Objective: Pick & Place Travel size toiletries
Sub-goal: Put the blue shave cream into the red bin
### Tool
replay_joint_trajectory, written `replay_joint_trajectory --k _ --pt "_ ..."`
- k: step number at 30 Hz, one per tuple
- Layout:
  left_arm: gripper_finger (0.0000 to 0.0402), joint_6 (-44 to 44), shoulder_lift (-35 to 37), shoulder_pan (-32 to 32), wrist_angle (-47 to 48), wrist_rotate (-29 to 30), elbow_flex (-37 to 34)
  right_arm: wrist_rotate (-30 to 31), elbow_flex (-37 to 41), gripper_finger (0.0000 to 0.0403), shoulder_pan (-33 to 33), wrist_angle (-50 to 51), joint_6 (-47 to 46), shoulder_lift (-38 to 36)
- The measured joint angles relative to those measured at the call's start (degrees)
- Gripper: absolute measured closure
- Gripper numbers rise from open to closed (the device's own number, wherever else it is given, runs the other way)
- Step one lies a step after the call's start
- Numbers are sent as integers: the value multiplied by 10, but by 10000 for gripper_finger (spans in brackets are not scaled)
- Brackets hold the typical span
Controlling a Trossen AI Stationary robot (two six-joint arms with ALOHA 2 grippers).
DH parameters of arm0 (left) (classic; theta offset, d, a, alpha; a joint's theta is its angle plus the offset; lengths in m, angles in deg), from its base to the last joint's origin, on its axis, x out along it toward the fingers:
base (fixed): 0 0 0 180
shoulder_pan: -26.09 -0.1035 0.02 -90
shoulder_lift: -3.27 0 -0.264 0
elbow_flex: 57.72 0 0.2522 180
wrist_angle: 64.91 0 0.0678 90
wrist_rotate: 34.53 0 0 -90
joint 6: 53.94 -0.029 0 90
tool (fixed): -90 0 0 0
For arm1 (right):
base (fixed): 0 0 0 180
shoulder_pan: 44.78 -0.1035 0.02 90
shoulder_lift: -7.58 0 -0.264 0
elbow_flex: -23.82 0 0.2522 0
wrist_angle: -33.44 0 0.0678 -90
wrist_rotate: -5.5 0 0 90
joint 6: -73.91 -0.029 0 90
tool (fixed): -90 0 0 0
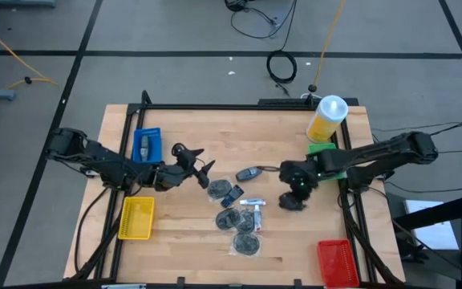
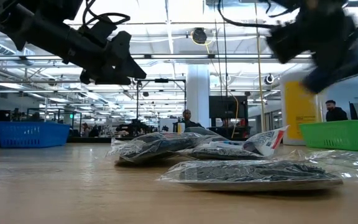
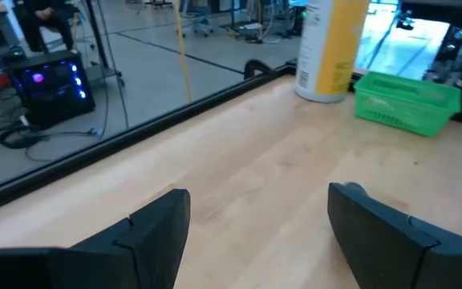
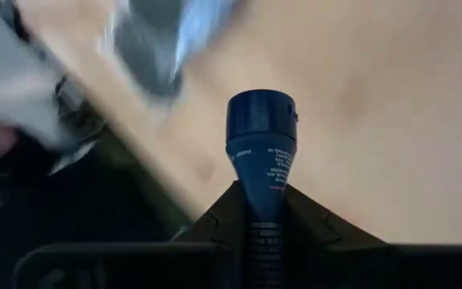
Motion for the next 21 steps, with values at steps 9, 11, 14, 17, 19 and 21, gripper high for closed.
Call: replay_joint_trajectory --k 9,11,14,17,19,21 --pt "117 23 0 -35 7 0 0 -216 0 358 -154 -73 -431 1" --pt "117 23 0 -39 8 0 0 -212 0 358 -190 -107 -519 1" --pt "117 23 0 -42 19 0 0 -171 0 358 -243 -126 -628 1" --pt "117 28 0 -45 29 0 0 -93 0 358 -297 -115 -706 1" --pt "117 31 0 -47 37 0 0 -69 0 358 -324 -99 -718 9" --pt "117 29 0 -50 37 0 0 -66 0 358 -338 -68 -719 26"
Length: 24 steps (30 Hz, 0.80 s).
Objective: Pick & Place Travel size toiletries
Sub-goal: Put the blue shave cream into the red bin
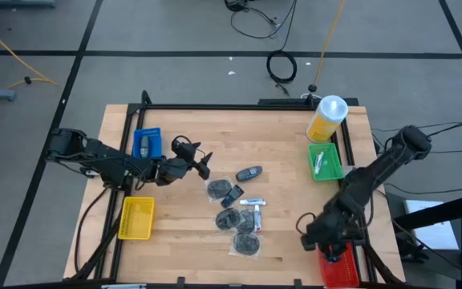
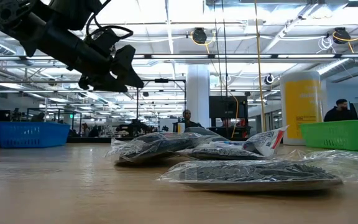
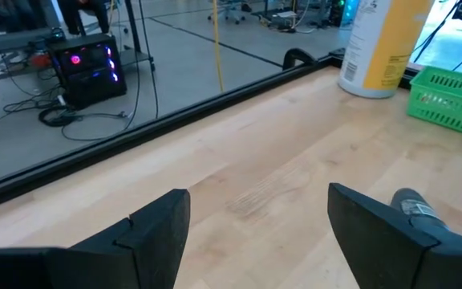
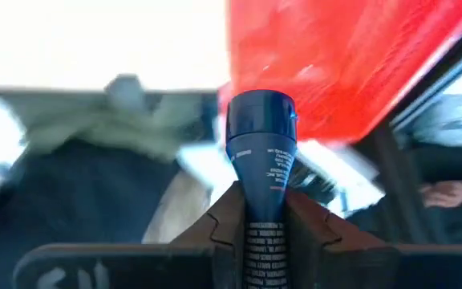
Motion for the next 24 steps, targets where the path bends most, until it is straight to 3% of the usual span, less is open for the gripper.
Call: replay_joint_trajectory --k 13,24 --pt "117 -4 0 0 -1 0 0 81 1 355 -66 46 7 71" --pt "117 -3 0 1 -1 -1 0 141 1 305 -112 42 19 114"
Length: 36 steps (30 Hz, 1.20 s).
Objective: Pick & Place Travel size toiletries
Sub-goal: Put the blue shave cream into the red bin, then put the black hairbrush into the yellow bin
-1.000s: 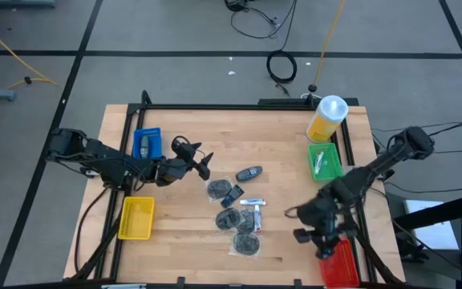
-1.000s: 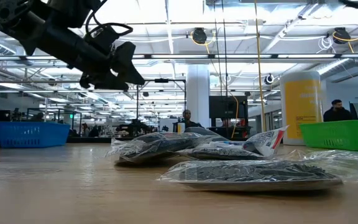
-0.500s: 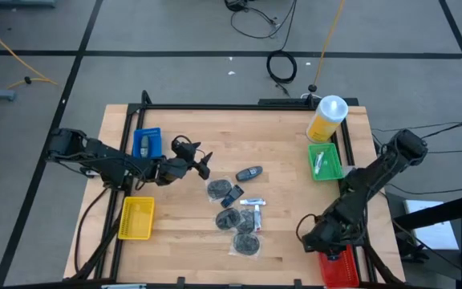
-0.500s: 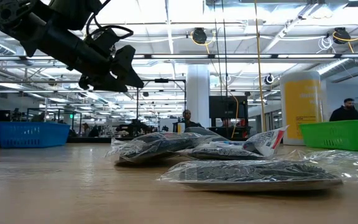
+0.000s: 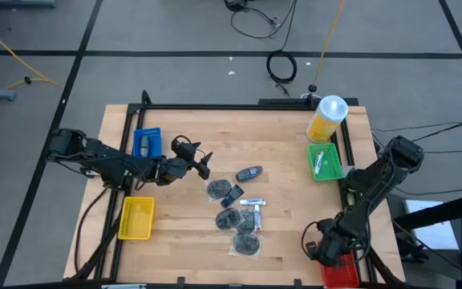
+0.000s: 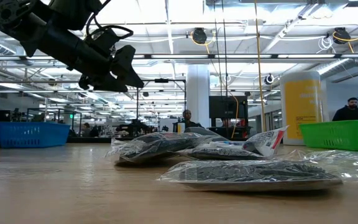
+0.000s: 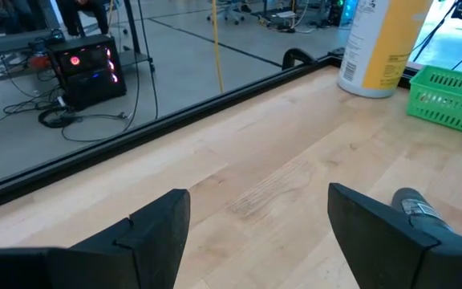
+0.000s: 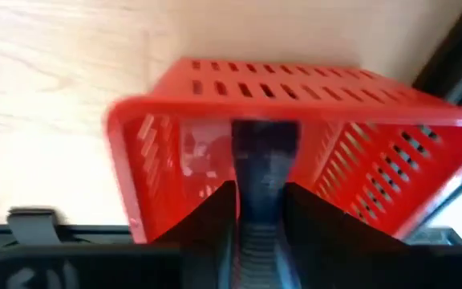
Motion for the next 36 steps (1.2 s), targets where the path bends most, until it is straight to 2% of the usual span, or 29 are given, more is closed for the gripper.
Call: replay_joint_trajectory --k 10,13,17,19,22,26,29,34,36 --pt "117 0 0 0 0 -1 0 -7 12 236 1 4 56 -6" --pt "117 -3 0 0 -1 -2 0 -41 12 220 10 3 66 -38" --pt "117 -12 0 2 -5 -3 0 -59 12 212 34 -15 62 -126" --pt "117 -19 0 5 -12 -5 0 -28 12 213 50 -42 58 -178" --pt "117 -35 0 9 -25 -8 0 84 12 221 78 -80 92 -244" --pt "117 -55 0 10 -38 -29 0 213 28 234 142 -61 258 -283" --pt "117 -59 0 10 -38 -43 0 243 72 242 198 -107 428 -280" --pt "117 -75 0 10 -39 -77 0 298 175 247 279 -362 711 -240" --pt "117 -73 0 10 -39 -106 0 295 213 247 312 -455 794 -216"
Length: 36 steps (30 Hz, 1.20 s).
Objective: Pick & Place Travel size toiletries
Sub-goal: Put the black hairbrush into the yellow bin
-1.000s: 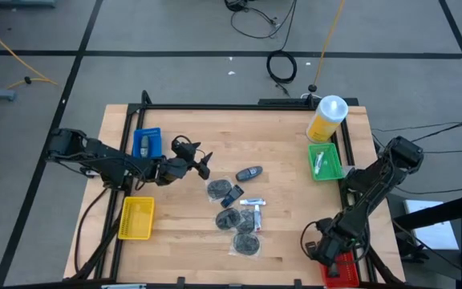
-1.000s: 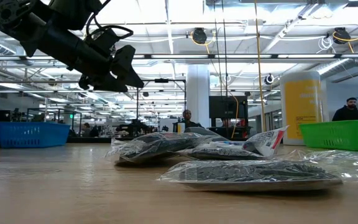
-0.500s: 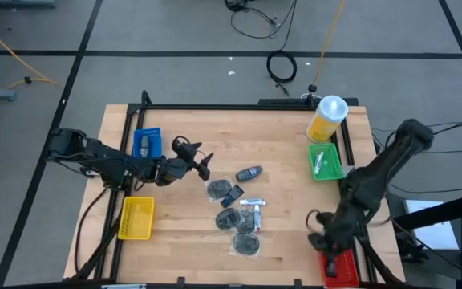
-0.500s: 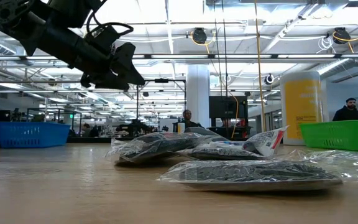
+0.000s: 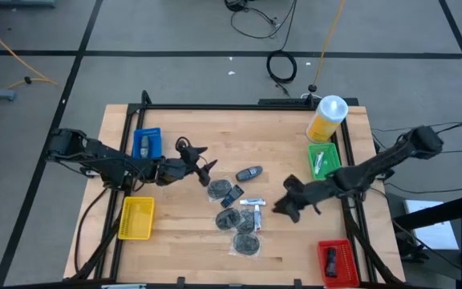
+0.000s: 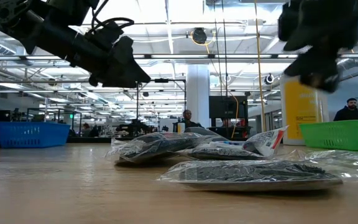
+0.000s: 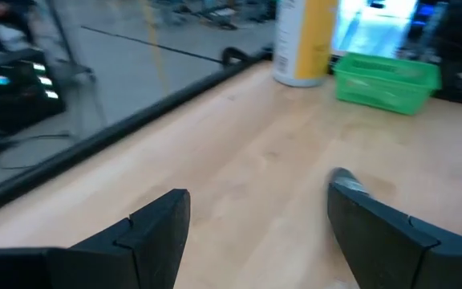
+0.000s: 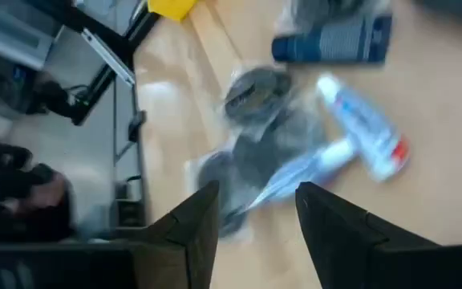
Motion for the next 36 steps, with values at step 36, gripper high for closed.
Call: replay_joint_trajectory --k 36 --pt "117 73 -141 -66 376 -339 158 30 82 248 202 -498 694 202"
